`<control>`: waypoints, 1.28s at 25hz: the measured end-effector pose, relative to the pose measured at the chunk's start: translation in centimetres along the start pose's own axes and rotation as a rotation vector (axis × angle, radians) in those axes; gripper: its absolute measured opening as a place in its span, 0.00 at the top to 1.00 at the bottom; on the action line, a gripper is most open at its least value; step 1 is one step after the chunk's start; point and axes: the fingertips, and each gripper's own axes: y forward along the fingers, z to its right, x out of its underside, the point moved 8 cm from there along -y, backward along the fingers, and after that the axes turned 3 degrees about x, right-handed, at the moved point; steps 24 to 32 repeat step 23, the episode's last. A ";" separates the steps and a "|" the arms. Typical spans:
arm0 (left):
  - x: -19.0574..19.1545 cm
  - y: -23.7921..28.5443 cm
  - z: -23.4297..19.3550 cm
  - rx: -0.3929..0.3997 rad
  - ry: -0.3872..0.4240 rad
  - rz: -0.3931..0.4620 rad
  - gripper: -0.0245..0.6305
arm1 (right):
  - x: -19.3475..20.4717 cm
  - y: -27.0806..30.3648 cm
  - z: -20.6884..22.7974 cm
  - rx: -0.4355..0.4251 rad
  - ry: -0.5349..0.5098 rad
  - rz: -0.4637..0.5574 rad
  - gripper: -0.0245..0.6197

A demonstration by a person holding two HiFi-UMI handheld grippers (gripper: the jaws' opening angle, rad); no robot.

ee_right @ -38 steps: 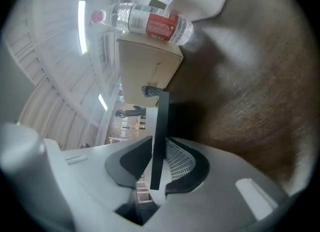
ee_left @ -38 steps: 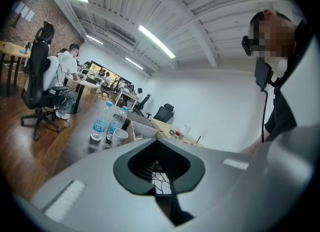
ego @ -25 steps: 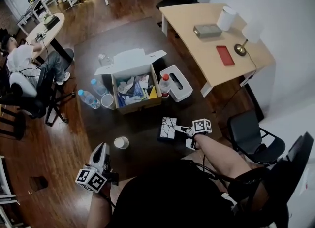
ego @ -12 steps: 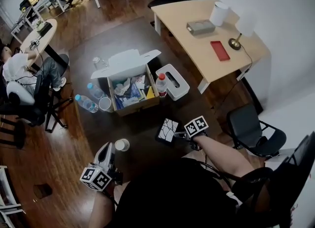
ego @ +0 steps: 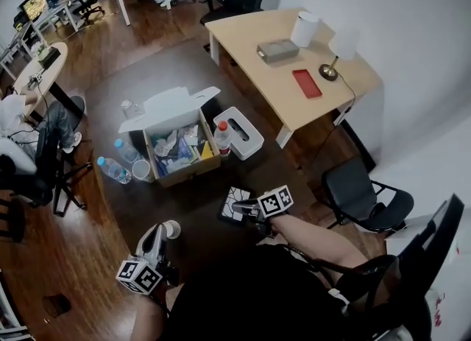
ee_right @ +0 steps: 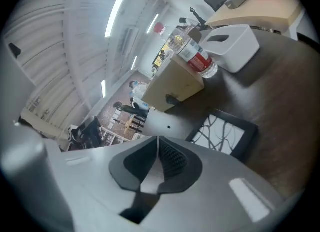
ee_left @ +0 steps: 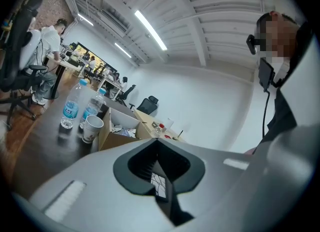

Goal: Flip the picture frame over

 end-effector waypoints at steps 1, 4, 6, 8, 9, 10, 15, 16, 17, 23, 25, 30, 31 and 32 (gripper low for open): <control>0.1 0.1 0.1 0.007 0.003 -0.007 0.96 | 0.0 0.6 -0.4 -0.007 0.005 0.014 0.95; -0.2 -0.1 0.2 0.006 0.016 -0.010 0.96 | 0.1 1.9 -1.5 -0.028 0.000 0.032 0.96; -0.6 -0.4 0.0 0.003 0.029 0.003 0.96 | 0.1 2.2 -1.7 -0.035 -0.011 0.032 0.96; -0.9 -0.6 -0.2 0.002 0.042 0.015 0.96 | 0.0 2.2 -1.5 -0.039 0.000 0.047 0.96; -0.9 -0.7 -0.2 0.001 0.046 0.019 0.96 | 0.0 2.1 -1.4 -0.038 0.008 0.056 0.96; -1.0 -0.8 -0.2 0.000 0.049 0.021 0.96 | 0.0 2.0 -1.3 -0.037 0.016 0.063 0.96; -1.3 -1.7 -0.1 -0.026 0.053 0.037 0.96 | 0.0 1.9 -0.9 -0.041 0.056 0.084 0.96; -1.3 -1.9 -0.1 -0.029 0.053 0.041 0.96 | 0.1 1.9 -0.8 -0.038 0.066 0.090 0.96; -1.2 -2.0 -0.1 -0.032 0.054 0.043 0.96 | 0.1 1.9 -0.6 -0.034 0.076 0.095 0.96; -1.0 -3.0 -0.1 -0.042 0.061 0.060 0.96 | 0.3 2.2 0.0 -0.026 0.100 0.092 0.96; -1.0 -3.0 -0.1 -0.042 0.061 0.060 0.96 | 0.3 2.2 0.0 -0.026 0.100 0.092 0.96; -1.0 -3.0 -0.1 -0.042 0.061 0.060 0.96 | 0.3 2.2 0.0 -0.026 0.100 0.092 0.96; -1.0 -3.0 -0.1 -0.042 0.061 0.060 0.96 | 0.3 2.2 0.0 -0.026 0.100 0.092 0.96; -1.0 -3.0 -0.1 -0.042 0.061 0.060 0.96 | 0.3 2.2 0.0 -0.026 0.100 0.092 0.96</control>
